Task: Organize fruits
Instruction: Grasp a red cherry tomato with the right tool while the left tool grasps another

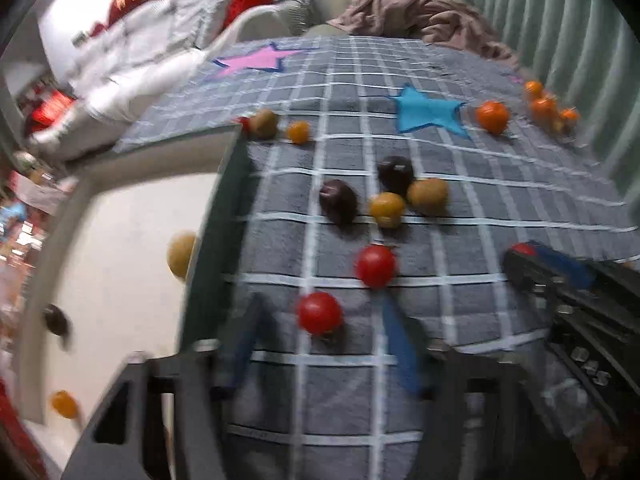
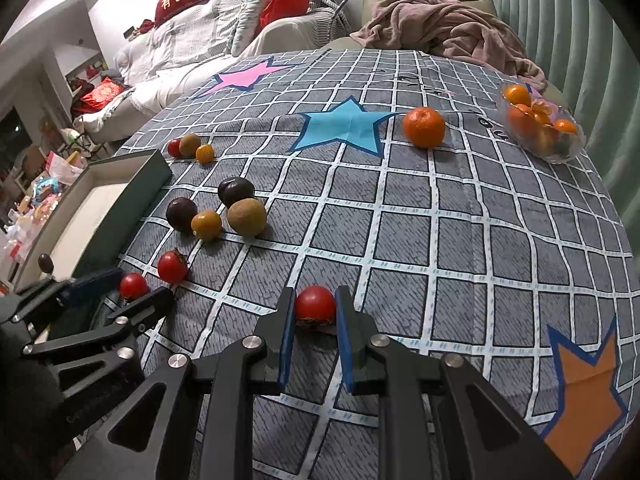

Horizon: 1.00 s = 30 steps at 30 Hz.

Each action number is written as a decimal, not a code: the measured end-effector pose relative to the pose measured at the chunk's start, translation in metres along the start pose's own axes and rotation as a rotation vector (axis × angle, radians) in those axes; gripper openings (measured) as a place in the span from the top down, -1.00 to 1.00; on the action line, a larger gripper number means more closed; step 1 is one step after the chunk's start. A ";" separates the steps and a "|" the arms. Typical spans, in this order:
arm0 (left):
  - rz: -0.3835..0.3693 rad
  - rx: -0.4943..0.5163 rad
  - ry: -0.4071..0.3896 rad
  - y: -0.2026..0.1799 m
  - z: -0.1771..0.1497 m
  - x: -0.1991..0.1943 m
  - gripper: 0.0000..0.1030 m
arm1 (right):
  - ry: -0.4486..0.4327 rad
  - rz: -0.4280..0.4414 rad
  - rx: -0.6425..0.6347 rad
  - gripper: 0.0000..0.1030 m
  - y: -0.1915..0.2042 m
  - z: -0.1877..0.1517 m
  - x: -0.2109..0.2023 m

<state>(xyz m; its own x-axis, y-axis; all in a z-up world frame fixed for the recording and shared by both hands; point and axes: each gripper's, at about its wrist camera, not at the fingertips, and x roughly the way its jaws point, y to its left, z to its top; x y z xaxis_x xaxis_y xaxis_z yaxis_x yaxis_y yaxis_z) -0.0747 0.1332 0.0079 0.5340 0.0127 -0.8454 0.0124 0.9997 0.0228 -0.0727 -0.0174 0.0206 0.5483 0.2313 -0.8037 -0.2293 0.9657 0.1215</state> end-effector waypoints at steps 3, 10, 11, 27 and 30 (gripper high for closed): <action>-0.037 0.037 -0.013 -0.005 -0.004 -0.002 0.58 | 0.001 0.000 0.001 0.59 0.000 0.000 0.000; -0.070 0.025 -0.022 0.008 -0.017 -0.011 0.58 | 0.003 0.012 0.009 0.59 -0.001 -0.004 -0.002; -0.071 0.023 -0.019 0.010 -0.018 -0.012 0.58 | 0.003 0.014 0.012 0.59 -0.001 -0.005 -0.003; -0.104 -0.028 -0.052 0.027 -0.026 -0.056 0.58 | 0.030 0.086 0.074 0.59 -0.005 -0.024 -0.029; -0.105 -0.038 -0.066 0.034 -0.025 -0.064 0.58 | 0.027 0.089 0.071 0.59 -0.001 -0.024 -0.035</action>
<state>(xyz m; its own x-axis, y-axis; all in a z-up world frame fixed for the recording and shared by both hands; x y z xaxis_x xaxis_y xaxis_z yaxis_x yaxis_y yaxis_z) -0.1296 0.1673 0.0489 0.5860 -0.0920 -0.8051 0.0396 0.9956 -0.0850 -0.1113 -0.0295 0.0349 0.5062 0.3140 -0.8032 -0.2180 0.9477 0.2331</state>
